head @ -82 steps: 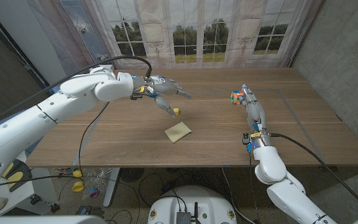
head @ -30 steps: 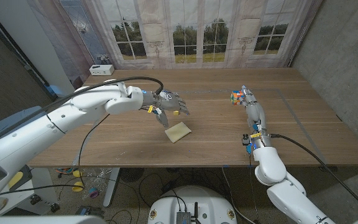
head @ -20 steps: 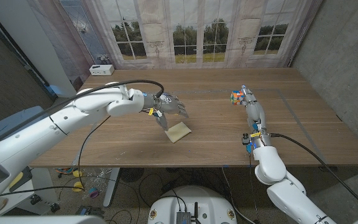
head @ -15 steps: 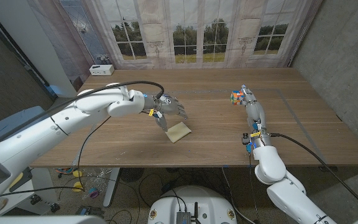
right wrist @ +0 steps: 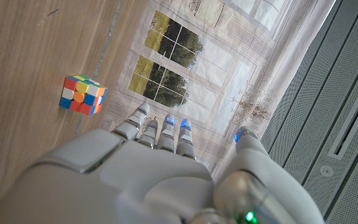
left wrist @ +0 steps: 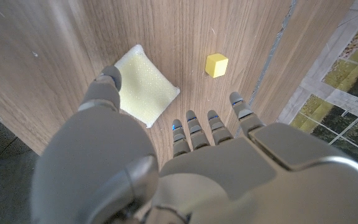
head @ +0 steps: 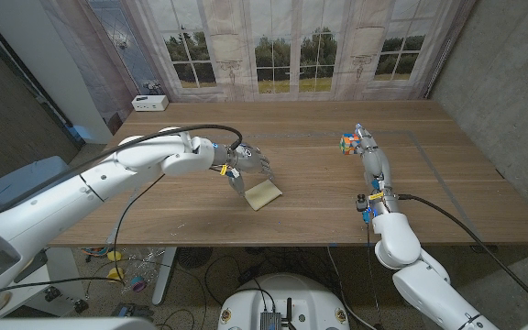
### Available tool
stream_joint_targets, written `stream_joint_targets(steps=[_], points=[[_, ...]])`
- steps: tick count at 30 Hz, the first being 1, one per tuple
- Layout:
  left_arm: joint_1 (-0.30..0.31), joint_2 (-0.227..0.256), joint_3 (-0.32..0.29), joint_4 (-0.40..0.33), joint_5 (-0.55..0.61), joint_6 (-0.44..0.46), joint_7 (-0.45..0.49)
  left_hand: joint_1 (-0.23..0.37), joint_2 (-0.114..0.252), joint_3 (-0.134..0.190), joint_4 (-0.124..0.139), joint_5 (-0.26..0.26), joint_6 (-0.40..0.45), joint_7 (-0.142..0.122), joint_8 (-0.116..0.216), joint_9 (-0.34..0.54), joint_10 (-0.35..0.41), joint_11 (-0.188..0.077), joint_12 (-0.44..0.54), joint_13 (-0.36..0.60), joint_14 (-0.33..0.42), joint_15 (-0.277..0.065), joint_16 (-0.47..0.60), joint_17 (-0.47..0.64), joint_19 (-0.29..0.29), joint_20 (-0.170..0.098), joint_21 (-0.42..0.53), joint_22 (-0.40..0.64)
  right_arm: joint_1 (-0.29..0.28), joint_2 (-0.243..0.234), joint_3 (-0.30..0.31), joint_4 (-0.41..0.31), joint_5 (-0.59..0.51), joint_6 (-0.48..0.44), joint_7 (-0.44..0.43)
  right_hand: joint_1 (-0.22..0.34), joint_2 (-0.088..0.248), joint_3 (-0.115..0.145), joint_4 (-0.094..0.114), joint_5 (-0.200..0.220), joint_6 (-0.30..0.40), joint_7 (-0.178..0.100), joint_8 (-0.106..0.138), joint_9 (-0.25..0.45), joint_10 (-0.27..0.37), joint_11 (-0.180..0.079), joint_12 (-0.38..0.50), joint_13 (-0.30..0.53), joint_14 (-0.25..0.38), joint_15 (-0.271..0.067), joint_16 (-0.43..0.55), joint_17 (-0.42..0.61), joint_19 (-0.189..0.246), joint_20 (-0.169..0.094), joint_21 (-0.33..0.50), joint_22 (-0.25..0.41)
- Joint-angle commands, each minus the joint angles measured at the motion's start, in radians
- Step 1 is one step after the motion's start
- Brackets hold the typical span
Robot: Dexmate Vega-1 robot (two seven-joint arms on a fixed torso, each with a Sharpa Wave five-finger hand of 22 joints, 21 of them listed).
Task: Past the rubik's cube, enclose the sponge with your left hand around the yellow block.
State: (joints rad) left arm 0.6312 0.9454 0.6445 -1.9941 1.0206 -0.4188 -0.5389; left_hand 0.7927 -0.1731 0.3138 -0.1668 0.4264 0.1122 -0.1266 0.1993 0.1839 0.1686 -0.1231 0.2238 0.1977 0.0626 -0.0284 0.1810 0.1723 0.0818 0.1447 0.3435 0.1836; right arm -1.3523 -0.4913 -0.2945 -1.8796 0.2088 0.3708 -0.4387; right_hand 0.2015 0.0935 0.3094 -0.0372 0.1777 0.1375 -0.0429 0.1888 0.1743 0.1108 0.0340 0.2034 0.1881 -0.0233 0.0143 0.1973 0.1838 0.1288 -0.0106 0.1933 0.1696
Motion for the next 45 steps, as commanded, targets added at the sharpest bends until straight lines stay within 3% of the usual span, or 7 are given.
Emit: stream_joint_targets(steps=[1, 10, 19, 45], points=[[-0.03, -0.024, 0.034, 0.056, 0.0, -0.022, 0.012, 0.011, 0.0, -0.006, 0.0, 0.007, 0.004, -0.002, 0.001, 0.003, -0.001, -0.003, 0.001, 0.003, 0.001, 0.0, 0.001, 0.002, 0.005, 0.003, -0.002, 0.004, 0.016, 0.002, -0.005, 0.014, 0.012, -0.012, 0.001, -0.006, 0.002, -0.003, -0.003, 0.006, 0.011, 0.001, -0.002, 0.004, 0.005, 0.002, -0.003, 0.004, 0.004, 0.0, -0.002, 0.004, 0.009, 0.001, 0.005, 0.005], [-0.06, -0.046, 0.062, 0.09, -0.023, -0.037, -0.018, 0.014, -0.002, -0.018, 0.004, 0.011, -0.006, 0.004, -0.004, 0.003, -0.009, 0.002, -0.002, 0.004, -0.004, 0.002, 0.0, 0.002, 0.002, 0.006, -0.007, 0.005, 0.034, 0.003, -0.008, 0.032, 0.026, -0.014, 0.006, -0.005, 0.002, -0.002, -0.004, 0.007, 0.011, 0.001, -0.002, 0.004, 0.007, 0.002, -0.003, 0.004, 0.005, 0.0, -0.002, 0.004, 0.009, 0.001, 0.005, 0.005], [-0.083, -0.063, 0.086, 0.106, -0.009, -0.034, -0.047, 0.015, -0.011, -0.058, 0.011, 0.024, -0.056, 0.01, -0.02, 0.004, -0.053, 0.019, -0.018, 0.005, -0.036, 0.02, -0.006, 0.003, -0.015, 0.014, -0.022, 0.005, 0.054, 0.001, -0.012, 0.055, 0.047, -0.012, 0.02, -0.008, 0.002, -0.003, -0.003, 0.007, 0.012, -0.001, -0.002, 0.004, 0.006, 0.001, -0.004, 0.004, 0.004, -0.003, -0.002, 0.004, 0.006, -0.004, 0.004, 0.005], [-0.073, -0.075, 0.123, 0.127, 0.038, -0.023, 0.003, 0.025, 0.002, -0.098, 0.018, 0.042, -0.032, 0.013, -0.004, 0.004, -0.025, 0.003, -0.003, 0.005, -0.012, 0.004, 0.007, 0.002, 0.007, 0.011, -0.023, 0.007, 0.057, -0.01, -0.011, 0.065, 0.067, -0.011, 0.024, -0.015, 0.008, -0.003, 0.002, 0.007, 0.019, 0.0, 0.0, 0.004, 0.012, 0.006, -0.003, 0.004, 0.006, 0.0, -0.001, 0.006, 0.008, -0.005, 0.004, 0.005]])
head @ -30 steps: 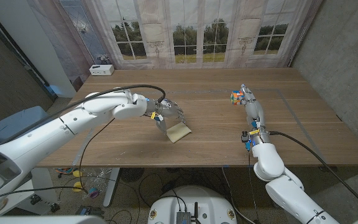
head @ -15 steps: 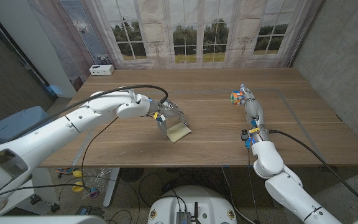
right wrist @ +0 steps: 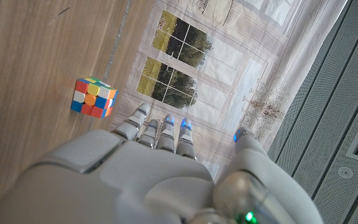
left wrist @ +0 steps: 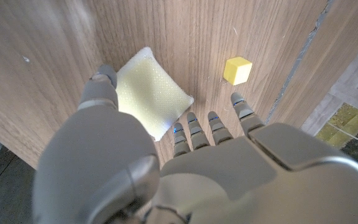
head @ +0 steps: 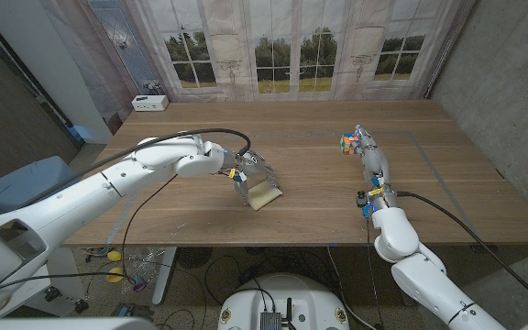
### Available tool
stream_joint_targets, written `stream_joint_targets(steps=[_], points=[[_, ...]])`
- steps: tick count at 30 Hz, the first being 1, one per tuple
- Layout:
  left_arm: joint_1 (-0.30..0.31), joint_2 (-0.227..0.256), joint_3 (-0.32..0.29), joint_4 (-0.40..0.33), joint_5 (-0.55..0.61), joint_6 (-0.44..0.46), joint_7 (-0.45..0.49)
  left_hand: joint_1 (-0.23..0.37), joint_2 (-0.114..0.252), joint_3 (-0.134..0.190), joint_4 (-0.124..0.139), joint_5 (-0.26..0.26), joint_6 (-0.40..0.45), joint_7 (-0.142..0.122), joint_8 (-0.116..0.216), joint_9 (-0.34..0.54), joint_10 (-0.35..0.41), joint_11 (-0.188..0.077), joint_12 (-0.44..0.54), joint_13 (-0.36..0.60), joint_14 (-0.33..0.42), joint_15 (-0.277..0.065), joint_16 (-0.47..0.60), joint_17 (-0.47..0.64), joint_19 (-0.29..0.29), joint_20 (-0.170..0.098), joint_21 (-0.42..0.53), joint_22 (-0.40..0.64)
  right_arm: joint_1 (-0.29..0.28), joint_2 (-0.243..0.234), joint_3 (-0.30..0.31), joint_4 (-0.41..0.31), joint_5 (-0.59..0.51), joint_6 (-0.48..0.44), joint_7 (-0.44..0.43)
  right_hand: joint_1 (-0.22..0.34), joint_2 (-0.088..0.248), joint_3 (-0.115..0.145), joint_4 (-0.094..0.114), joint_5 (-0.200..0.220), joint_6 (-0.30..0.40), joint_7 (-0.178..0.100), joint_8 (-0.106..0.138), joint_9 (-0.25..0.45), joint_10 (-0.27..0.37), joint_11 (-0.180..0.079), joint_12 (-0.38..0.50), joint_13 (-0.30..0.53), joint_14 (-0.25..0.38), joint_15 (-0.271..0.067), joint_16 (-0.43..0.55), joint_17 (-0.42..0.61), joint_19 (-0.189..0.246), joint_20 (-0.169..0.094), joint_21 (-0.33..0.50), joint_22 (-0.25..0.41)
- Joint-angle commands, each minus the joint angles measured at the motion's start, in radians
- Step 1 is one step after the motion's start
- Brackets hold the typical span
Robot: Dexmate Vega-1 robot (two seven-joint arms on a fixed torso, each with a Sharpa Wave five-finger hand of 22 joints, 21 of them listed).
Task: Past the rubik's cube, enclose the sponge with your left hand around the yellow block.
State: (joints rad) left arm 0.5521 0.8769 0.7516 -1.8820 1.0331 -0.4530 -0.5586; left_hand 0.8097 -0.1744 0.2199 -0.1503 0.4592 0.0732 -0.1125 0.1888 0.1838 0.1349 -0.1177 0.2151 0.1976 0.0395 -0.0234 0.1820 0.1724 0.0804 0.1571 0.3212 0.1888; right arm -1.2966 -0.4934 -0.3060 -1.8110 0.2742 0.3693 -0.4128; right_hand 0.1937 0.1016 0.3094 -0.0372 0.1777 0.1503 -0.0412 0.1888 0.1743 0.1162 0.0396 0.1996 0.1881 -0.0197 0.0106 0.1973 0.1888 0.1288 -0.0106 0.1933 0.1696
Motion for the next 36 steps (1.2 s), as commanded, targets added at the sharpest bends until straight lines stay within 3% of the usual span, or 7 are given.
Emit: stream_joint_targets(steps=[1, 4, 12, 21, 26, 31, 36], points=[[0.006, -0.008, 0.018, 0.017, 0.025, 0.011, 0.022, 0.009, 0.003, -0.005, 0.002, 0.01, 0.006, 0.0, 0.006, 0.004, 0.008, -0.004, 0.006, 0.005, 0.011, 0.0, 0.005, 0.002, 0.009, -0.001, -0.001, 0.002, 0.002, -0.009, 0.0, -0.006, 0.001, -0.014, -0.004, -0.007, 0.0, -0.003, 0.002, 0.007, 0.007, -0.002, 0.0, 0.004, 0.007, 0.0, 0.002, 0.004, 0.003, 0.003, -0.001, 0.001, 0.008, -0.006, 0.004, 0.005], [0.002, -0.013, 0.026, 0.025, 0.025, 0.008, 0.015, 0.012, 0.005, -0.008, 0.002, 0.013, 0.005, 0.0, 0.006, 0.004, 0.008, -0.004, 0.006, 0.005, 0.011, -0.001, 0.005, 0.002, 0.01, -0.001, -0.001, 0.002, 0.002, -0.011, 0.0, -0.011, -0.002, -0.021, -0.007, -0.008, -0.001, -0.003, 0.002, 0.007, 0.007, 0.0, 0.0, 0.004, 0.008, 0.001, 0.002, 0.004, 0.003, 0.005, -0.001, 0.001, 0.009, -0.004, 0.005, 0.005], [-0.004, -0.021, 0.04, 0.036, 0.034, 0.011, 0.014, 0.028, 0.011, -0.018, 0.001, 0.025, 0.01, -0.017, 0.008, 0.005, 0.02, -0.039, 0.01, 0.005, 0.017, -0.003, 0.006, 0.002, 0.017, -0.007, -0.003, 0.002, -0.003, -0.002, 0.003, -0.011, 0.005, -0.016, -0.019, -0.008, 0.004, -0.001, 0.003, 0.008, 0.008, -0.002, 0.0, 0.004, 0.014, 0.001, 0.003, 0.004, 0.006, 0.002, 0.0, 0.001, 0.011, -0.007, 0.006, 0.005], [0.017, -0.008, 0.033, 0.026, 0.064, 0.025, 0.097, 0.079, 0.029, -0.054, 0.004, 0.064, 0.137, -0.022, 0.045, 0.01, 0.143, -0.057, 0.051, 0.008, 0.08, -0.025, 0.02, 0.002, 0.055, -0.018, -0.003, 0.003, -0.005, -0.001, 0.004, -0.012, -0.001, -0.017, -0.026, -0.01, 0.009, 0.001, 0.005, 0.009, 0.015, 0.002, 0.001, 0.004, 0.021, 0.004, 0.005, 0.004, 0.015, 0.005, 0.003, 0.002, 0.016, -0.006, 0.007, 0.005], [0.029, -0.002, 0.029, 0.025, 0.07, 0.032, 0.126, 0.11, 0.044, -0.066, 0.007, 0.075, 0.196, -0.014, 0.058, 0.013, 0.206, -0.047, 0.068, 0.011, 0.123, -0.042, 0.026, 0.002, 0.068, -0.023, -0.005, 0.004, -0.007, -0.003, 0.005, -0.015, -0.005, -0.019, -0.029, -0.009, 0.007, 0.001, 0.005, 0.009, 0.015, 0.003, 0.001, 0.004, 0.022, 0.003, 0.004, 0.004, 0.017, 0.007, 0.003, 0.001, 0.018, -0.003, 0.008, 0.005], [0.039, 0.006, 0.022, 0.021, 0.068, 0.036, 0.152, 0.155, 0.122, -0.067, 0.027, 0.053, 0.315, -0.055, 0.083, 0.014, 0.321, -0.081, 0.096, 0.015, 0.184, -0.094, 0.034, 0.002, 0.097, -0.048, -0.004, 0.005, -0.008, -0.005, 0.006, -0.016, -0.009, -0.018, -0.029, -0.009, 0.006, 0.0, 0.004, 0.008, 0.016, 0.003, 0.001, 0.004, 0.022, 0.004, 0.004, 0.004, 0.018, 0.007, 0.003, 0.001, 0.018, -0.002, 0.008, 0.005], [0.046, 0.014, 0.016, 0.009, 0.08, 0.044, 0.169, 0.174, 0.15, -0.07, 0.03, 0.02, 0.362, -0.061, 0.088, 0.013, 0.364, -0.094, 0.099, 0.013, 0.207, -0.113, 0.034, 0.0, 0.106, -0.055, -0.006, 0.005, -0.008, -0.005, 0.006, -0.017, -0.012, -0.014, -0.029, -0.009, 0.004, 0.0, 0.003, 0.008, 0.015, 0.004, 0.0, 0.004, 0.022, 0.004, 0.004, 0.004, 0.019, 0.009, 0.003, 0.001, 0.019, -0.001, 0.008, 0.005]])
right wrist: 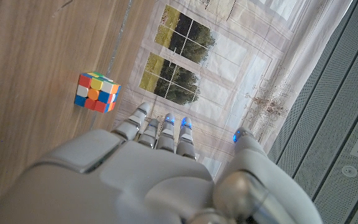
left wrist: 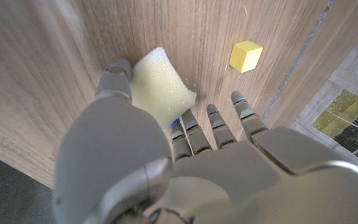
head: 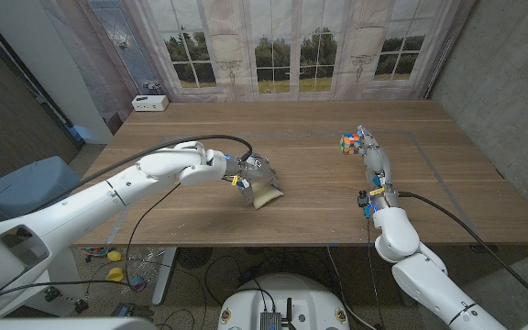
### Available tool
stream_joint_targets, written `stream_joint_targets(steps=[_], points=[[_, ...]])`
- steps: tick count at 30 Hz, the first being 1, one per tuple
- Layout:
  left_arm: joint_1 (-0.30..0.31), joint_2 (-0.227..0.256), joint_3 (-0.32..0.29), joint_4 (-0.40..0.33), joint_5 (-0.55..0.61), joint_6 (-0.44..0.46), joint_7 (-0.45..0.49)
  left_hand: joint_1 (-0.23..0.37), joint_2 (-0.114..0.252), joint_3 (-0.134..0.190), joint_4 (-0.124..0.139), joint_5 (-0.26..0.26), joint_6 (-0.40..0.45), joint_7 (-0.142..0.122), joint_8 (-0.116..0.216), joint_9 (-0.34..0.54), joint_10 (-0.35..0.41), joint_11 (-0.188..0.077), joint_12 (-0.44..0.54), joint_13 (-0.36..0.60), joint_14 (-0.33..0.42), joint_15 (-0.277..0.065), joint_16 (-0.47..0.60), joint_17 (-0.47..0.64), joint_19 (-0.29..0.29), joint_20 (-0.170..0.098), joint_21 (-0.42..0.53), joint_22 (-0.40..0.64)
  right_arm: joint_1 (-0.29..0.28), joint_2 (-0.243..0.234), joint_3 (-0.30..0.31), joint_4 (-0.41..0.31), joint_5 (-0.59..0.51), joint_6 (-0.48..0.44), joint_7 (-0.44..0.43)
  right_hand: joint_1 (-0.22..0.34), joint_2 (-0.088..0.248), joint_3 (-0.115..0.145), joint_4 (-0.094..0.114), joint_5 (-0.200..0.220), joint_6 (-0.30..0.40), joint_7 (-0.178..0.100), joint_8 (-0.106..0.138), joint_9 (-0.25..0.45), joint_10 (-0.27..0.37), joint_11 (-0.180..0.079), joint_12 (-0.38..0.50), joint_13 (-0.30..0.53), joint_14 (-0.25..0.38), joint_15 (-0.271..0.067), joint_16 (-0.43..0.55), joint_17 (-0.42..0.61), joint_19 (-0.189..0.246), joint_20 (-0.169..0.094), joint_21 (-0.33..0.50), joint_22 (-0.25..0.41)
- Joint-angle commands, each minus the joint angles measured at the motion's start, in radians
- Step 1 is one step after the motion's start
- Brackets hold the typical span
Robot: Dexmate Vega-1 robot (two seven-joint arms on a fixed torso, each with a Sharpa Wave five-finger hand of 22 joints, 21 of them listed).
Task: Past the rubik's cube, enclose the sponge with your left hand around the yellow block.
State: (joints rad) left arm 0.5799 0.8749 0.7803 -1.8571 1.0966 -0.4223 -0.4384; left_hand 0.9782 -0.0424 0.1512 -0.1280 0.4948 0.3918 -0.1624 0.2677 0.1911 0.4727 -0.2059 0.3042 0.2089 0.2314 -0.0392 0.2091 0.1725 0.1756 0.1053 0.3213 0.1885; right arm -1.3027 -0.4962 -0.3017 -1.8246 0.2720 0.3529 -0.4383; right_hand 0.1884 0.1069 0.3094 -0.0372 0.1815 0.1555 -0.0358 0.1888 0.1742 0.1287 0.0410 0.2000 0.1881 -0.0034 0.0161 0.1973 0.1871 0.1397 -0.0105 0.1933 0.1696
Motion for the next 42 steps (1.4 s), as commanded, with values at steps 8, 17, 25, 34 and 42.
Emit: stream_joint_targets(steps=[8, 17, 25, 34, 42], points=[[0.037, 0.032, -0.048, -0.054, 0.05, 0.076, 0.067, 0.002, 0.015, -0.015, 0.012, -0.038, 0.023, -0.008, -0.009, 0.005, 0.003, -0.001, -0.01, 0.001, 0.01, -0.087, -0.001, 0.0, 0.011, 0.001, -0.01, 0.005, -0.007, -0.003, 0.005, -0.008, -0.011, 0.01, -0.001, -0.004, -0.002, 0.0, 0.003, 0.004, 0.01, -0.003, 0.0, 0.004, 0.011, 0.004, 0.004, 0.004, 0.005, 0.004, 0.003, 0.002, 0.009, -0.001, 0.008, 0.005], [0.067, 0.05, -0.101, -0.088, 0.101, 0.191, 0.127, -0.002, 0.013, -0.027, 0.016, -0.052, 0.022, -0.009, -0.018, 0.005, 0.002, -0.003, -0.018, 0.001, 0.012, -0.086, -0.005, -0.001, 0.011, 0.003, -0.013, 0.005, -0.003, -0.004, 0.003, -0.008, -0.016, 0.012, 0.004, -0.003, -0.002, 0.001, 0.002, 0.004, 0.011, -0.003, 0.0, 0.004, 0.012, 0.005, 0.003, 0.004, 0.005, 0.004, 0.002, 0.002, 0.009, 0.0, 0.007, 0.005], [0.059, 0.044, -0.109, -0.076, 0.128, 0.234, 0.165, -0.006, 0.014, -0.035, 0.021, -0.06, 0.028, -0.014, -0.02, 0.005, 0.011, -0.005, -0.02, 0.001, 0.016, -0.095, -0.007, -0.001, 0.013, 0.005, -0.014, 0.005, -0.004, -0.005, 0.004, -0.015, -0.023, 0.01, 0.002, -0.001, -0.004, 0.001, 0.0, 0.005, 0.011, -0.002, -0.001, 0.004, 0.012, 0.005, 0.002, 0.004, 0.005, 0.003, 0.001, 0.001, 0.01, 0.0, 0.007, 0.005], [0.009, 0.014, -0.084, -0.025, 0.145, 0.245, 0.172, -0.006, 0.015, -0.04, 0.022, -0.064, 0.03, -0.015, -0.024, 0.006, 0.012, -0.005, -0.024, 0.001, 0.018, -0.095, -0.008, -0.001, 0.014, 0.005, -0.016, 0.006, -0.001, -0.01, 0.003, -0.025, -0.027, -0.006, 0.005, 0.0, -0.005, 0.001, -0.002, 0.004, 0.011, -0.002, -0.001, 0.004, 0.013, 0.004, 0.002, 0.004, 0.007, 0.004, 0.001, 0.001, 0.01, 0.0, 0.007, 0.005], [-0.043, -0.016, -0.046, 0.029, 0.147, 0.233, 0.169, -0.008, 0.015, -0.046, 0.025, -0.069, 0.026, -0.013, -0.03, 0.006, 0.007, -0.004, -0.03, 0.002, 0.015, -0.094, -0.012, 0.0, 0.013, 0.007, -0.018, 0.006, 0.008, -0.017, 0.001, -0.036, -0.029, -0.032, 0.006, 0.002, -0.006, 0.002, -0.004, 0.004, 0.012, -0.002, -0.001, 0.004, 0.014, 0.004, 0.002, 0.004, 0.007, 0.004, 0.0, 0.0, 0.01, 0.0, 0.007, 0.005]])
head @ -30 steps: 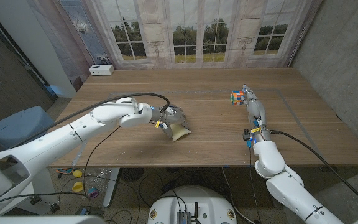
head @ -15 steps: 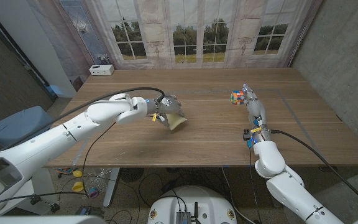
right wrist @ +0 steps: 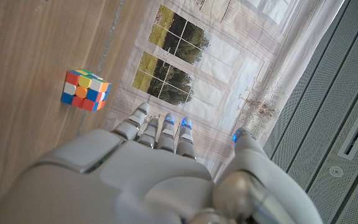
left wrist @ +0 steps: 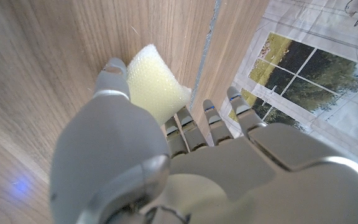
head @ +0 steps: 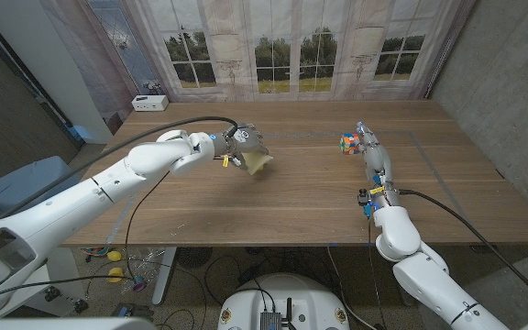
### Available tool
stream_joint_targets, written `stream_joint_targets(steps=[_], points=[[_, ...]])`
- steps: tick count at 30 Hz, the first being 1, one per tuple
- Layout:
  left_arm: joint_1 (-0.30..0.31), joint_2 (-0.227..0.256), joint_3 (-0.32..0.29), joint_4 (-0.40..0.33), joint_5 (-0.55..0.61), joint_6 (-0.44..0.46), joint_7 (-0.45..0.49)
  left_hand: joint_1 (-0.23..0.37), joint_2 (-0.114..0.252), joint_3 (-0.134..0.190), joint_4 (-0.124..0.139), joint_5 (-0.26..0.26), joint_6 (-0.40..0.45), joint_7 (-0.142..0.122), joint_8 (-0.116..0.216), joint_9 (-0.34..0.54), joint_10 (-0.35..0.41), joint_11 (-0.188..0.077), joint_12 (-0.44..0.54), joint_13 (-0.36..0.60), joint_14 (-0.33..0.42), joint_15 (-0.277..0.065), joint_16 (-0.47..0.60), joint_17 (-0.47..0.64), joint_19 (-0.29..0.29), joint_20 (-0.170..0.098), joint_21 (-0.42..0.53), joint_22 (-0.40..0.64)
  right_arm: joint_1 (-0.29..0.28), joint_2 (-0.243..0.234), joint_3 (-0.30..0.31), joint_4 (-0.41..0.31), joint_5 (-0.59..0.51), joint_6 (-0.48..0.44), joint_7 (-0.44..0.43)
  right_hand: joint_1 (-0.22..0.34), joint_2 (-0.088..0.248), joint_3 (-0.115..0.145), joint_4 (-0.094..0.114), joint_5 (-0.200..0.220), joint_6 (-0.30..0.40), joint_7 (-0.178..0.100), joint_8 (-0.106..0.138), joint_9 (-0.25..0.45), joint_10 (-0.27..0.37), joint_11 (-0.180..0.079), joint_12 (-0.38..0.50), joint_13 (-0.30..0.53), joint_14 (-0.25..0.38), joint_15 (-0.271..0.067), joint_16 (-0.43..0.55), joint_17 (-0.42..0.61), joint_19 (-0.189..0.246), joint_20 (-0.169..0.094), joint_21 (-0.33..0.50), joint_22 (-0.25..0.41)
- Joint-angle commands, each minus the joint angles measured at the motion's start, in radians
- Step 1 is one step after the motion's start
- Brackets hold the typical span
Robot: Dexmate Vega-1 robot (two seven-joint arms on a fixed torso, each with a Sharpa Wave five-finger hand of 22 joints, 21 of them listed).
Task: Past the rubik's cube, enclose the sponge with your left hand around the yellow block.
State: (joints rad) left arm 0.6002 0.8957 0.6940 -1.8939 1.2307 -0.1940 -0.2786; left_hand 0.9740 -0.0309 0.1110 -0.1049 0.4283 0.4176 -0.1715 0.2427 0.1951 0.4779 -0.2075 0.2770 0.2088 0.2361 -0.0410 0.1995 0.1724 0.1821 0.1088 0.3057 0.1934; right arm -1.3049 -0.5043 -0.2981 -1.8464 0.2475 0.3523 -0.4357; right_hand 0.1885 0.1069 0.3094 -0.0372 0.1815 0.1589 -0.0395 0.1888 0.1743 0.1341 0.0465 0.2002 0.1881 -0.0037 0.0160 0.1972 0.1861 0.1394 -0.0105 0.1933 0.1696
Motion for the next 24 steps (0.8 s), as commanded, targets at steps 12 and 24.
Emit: stream_joint_targets(steps=[12, 24], points=[[-0.118, -0.064, 0.087, 0.128, -0.012, -0.025, 0.002, -0.007, 0.005, -0.016, 0.007, -0.008, 0.001, -0.006, -0.012, 0.003, 0.002, -0.003, -0.01, 0.003, 0.012, -0.093, -0.004, 0.0, 0.006, 0.003, -0.006, 0.001, 0.04, -0.017, -0.01, -0.01, 0.005, -0.068, 0.014, 0.004, -0.008, 0.002, -0.007, 0.004, 0.009, 0.0, -0.001, 0.004, 0.008, 0.0, 0.001, 0.004, 0.007, 0.005, -0.001, 0.001, 0.01, 0.001, 0.006, 0.005], [-0.152, -0.08, 0.125, 0.172, -0.028, -0.042, -0.023, -0.011, 0.004, -0.026, 0.011, -0.012, -0.007, -0.001, -0.021, 0.003, -0.005, -0.002, -0.019, 0.003, 0.004, -0.086, -0.009, 0.001, 0.004, 0.006, -0.01, 0.001, 0.07, -0.021, -0.022, 0.006, 0.02, -0.09, 0.023, 0.005, -0.007, 0.003, -0.008, 0.004, 0.008, 0.002, -0.002, 0.004, 0.008, 0.001, 0.0, 0.004, 0.008, 0.004, -0.002, 0.001, 0.01, 0.001, 0.006, 0.005]])
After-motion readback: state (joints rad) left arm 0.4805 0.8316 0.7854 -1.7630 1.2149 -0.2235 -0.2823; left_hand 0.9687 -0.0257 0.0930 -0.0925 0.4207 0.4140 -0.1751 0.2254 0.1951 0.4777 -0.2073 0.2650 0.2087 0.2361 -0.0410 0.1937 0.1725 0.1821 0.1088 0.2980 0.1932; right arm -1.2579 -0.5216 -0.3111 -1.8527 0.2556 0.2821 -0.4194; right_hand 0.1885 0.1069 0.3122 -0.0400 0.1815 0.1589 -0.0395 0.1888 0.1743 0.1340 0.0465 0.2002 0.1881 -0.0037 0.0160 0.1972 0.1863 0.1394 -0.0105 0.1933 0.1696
